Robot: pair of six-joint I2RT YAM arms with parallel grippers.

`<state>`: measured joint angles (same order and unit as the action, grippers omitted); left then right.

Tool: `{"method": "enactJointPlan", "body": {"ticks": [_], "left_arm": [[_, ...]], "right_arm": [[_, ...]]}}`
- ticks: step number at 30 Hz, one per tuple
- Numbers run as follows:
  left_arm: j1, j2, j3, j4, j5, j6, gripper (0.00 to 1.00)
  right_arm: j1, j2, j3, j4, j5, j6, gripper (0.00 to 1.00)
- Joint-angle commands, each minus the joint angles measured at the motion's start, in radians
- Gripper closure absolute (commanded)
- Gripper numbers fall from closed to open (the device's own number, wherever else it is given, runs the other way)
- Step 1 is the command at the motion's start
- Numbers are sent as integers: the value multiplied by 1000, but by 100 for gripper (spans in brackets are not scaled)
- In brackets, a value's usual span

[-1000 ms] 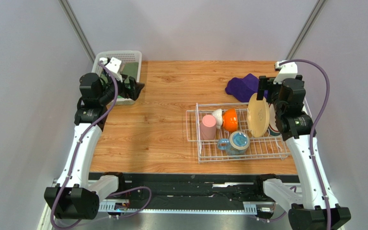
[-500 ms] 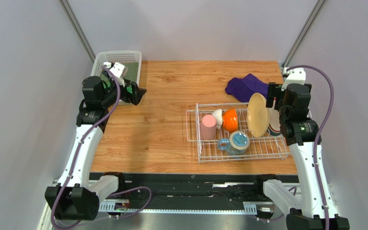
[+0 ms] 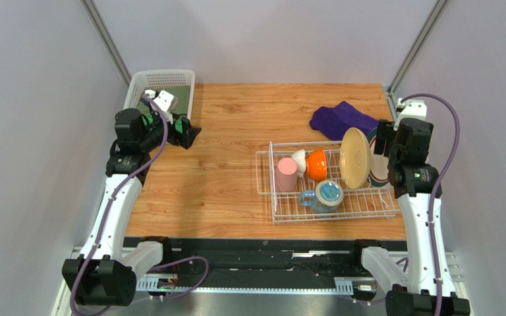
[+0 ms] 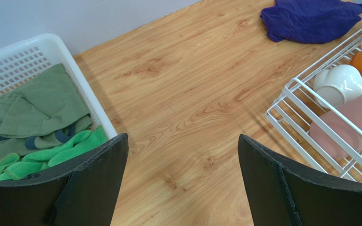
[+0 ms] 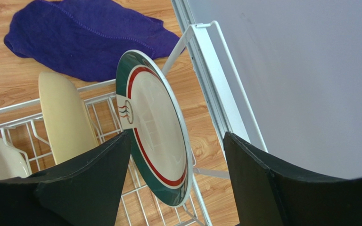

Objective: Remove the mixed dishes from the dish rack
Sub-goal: Pick up the plate from the dish rack.

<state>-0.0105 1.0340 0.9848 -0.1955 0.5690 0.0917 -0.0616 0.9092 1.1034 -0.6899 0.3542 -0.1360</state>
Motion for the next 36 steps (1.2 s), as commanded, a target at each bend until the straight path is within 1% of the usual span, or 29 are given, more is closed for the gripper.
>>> {"method": "enactJointPlan", "body": {"ticks": [1,10,19,22,24,31,32,36], "left_arm": [[4,-18,-11,25,23,31,6],[4,-28,-32,30,16,48,6],[4,-28,-57,53,11,52,7],[4,-23,-58,56,11,54,6],[4,-22,-58,54,11,56,6],[4,-15,-60,59,9,57,7],[4,-17,-60,61,8,57,7],[4,-11,-61,64,11,57,7]], "right_arm": [[-23,20,-22,12,-37,-25,24],[-50,63,-65,59,-38,-47,27],[-64,120,-59,104,-38,-70,31],[-67,148,-57,118,-47,-73,35],[-72,164,-56,130,-47,-79,41],[-92,200,-36,141,-60,-83,52],[-93,200,-34,139,-64,-85,55],[-96,214,-24,141,-73,-91,63]]}}
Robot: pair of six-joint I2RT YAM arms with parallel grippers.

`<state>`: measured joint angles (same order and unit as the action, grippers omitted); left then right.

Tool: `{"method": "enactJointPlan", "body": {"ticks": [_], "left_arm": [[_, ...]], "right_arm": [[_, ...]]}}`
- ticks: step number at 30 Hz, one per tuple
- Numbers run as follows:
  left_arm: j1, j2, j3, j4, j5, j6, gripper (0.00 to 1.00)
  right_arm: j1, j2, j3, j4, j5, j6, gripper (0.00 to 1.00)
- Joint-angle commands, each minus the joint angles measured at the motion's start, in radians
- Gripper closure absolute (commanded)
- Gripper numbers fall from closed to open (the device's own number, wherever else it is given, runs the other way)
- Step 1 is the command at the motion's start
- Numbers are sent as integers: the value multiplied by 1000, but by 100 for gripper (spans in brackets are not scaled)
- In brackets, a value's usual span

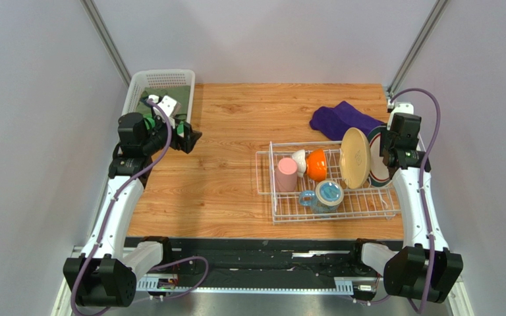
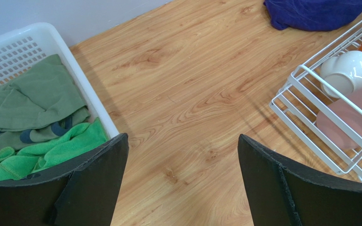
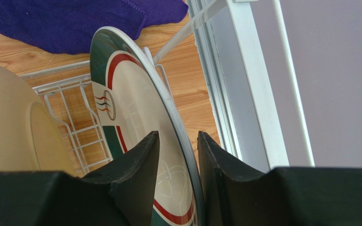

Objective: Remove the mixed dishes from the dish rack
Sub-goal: Pick up the plate from the dish rack.

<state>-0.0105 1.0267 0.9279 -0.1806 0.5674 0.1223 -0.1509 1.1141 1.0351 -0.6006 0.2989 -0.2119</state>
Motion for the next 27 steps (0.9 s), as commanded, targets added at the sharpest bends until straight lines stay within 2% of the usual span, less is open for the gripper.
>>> {"method": "enactJointPlan", "body": {"ticks": [1,16,19,27], "left_arm": [[4,-5,-4,49,12,27,7],[4,-10,-6,47,14,27,7],[4,-11,-6,50,15,22,7],[4,-13,-4,53,15,13,7]], "right_arm": [[-7,15,48,48,-20,-15,64],[-7,6,128,-16,-33,-26,90],[-7,3,154,-33,-30,-29,100],[-7,4,244,-83,-40,-44,100]]}}
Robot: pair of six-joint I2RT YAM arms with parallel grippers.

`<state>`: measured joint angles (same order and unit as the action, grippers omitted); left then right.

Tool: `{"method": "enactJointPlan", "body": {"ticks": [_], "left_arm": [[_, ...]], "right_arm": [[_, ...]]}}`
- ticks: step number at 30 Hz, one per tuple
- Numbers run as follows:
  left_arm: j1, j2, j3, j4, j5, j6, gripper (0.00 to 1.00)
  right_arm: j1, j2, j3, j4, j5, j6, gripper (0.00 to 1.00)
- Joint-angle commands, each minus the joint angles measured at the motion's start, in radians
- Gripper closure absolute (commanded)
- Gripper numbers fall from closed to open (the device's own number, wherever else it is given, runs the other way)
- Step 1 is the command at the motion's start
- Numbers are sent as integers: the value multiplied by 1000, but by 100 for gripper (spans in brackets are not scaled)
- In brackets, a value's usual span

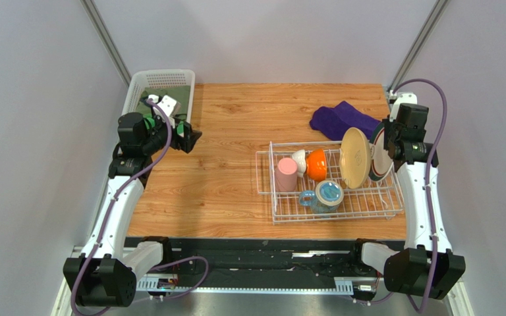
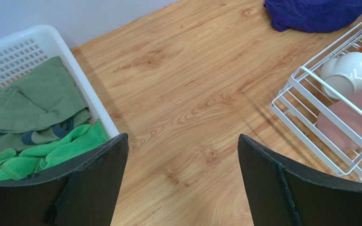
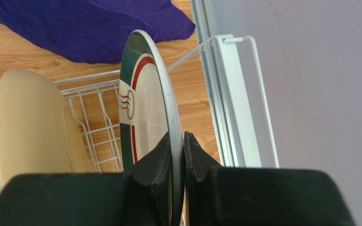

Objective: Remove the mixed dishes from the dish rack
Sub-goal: Pick up the plate from the dish rack.

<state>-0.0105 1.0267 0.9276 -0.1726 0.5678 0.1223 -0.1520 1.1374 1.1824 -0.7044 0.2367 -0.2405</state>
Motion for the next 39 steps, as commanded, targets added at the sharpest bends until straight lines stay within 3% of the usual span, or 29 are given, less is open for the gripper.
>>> {"method": "enactJointPlan", "body": {"ticks": [1,13,18,29,35,39], "left_arm": [[4,-16,-4,45,14,13,7],[4,7,36,36,32,-12,7],[4,12,60,38,139,-15,7],[-69,148,238,10,311,-81,6],[-129,197,277,65,388,-90,6],[-183,197,248,200,402,-118,6]], "right_arm": [[-6,-18,108,7,13,-16,100],[-4,5,324,-113,-13,-56,100],[-4,53,479,-173,-69,-54,100],[3,131,712,-204,-399,20,100],[26,159,724,-169,-598,53,100],[100,179,695,-120,-694,81,100]]}}
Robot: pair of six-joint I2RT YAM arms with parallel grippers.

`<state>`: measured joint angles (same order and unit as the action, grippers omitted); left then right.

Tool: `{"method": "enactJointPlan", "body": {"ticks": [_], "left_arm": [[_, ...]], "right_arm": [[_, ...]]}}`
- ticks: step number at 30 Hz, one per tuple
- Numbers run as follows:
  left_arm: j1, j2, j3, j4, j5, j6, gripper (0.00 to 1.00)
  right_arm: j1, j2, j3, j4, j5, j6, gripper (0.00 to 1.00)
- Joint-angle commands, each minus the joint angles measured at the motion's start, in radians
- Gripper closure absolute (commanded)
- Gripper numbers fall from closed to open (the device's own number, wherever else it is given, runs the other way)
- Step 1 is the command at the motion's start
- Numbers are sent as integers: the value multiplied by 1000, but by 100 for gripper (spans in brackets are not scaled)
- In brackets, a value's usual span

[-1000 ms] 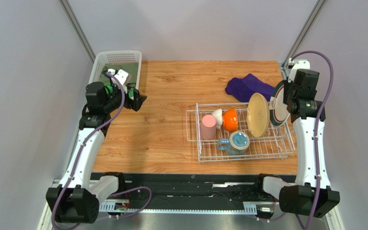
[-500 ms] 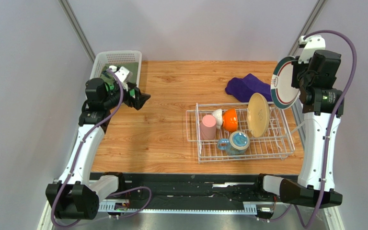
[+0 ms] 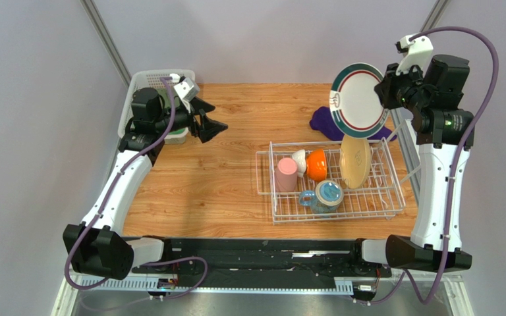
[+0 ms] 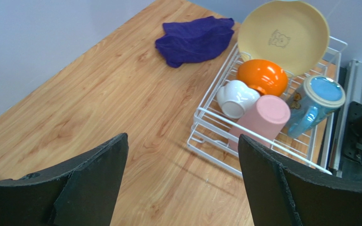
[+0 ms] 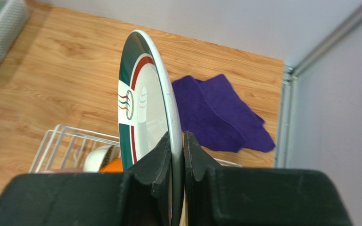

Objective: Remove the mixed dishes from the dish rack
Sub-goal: Pick up the plate from the dish rack.

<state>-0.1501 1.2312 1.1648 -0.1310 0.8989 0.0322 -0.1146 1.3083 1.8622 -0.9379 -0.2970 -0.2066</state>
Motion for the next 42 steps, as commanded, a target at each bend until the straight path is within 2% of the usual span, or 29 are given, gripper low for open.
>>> {"method": "enactJointPlan", "body": {"ticks": [1,6,12,21,28,32,35,36,37,38,41,42], "left_arm": [[-71,-9,4,174,69,-26,6],[-144,11,10,228,37,-66,6],[-207,50,36,260,49,-84,7],[-246,100,29,291,2,-2,8],[-261,145,49,295,46,-25,10],[-282,166,49,297,55,-28,15],[-287,177,45,312,80,-57,25],[-289,180,45,312,86,-67,33],[-290,183,47,311,96,-74,37],[-290,188,45,311,103,-80,49],[-290,191,41,307,120,-92,70],[-290,191,36,307,126,-94,85]], "right_arm": [[84,6,-4,120,-178,44,100],[260,-7,-76,181,-176,6,100],[397,-21,-176,234,-198,-14,100],[478,-46,-227,258,-278,-17,100],[533,-53,-256,275,-275,-27,100],[549,-50,-271,300,-284,-20,100],[552,-47,-288,310,-289,-24,100],[553,-47,-294,317,-292,-25,100],[553,-50,-307,323,-292,-24,100],[553,-50,-311,330,-292,-25,100],[553,-50,-320,335,-284,-31,100],[553,-49,-324,335,-277,-33,100]]}}
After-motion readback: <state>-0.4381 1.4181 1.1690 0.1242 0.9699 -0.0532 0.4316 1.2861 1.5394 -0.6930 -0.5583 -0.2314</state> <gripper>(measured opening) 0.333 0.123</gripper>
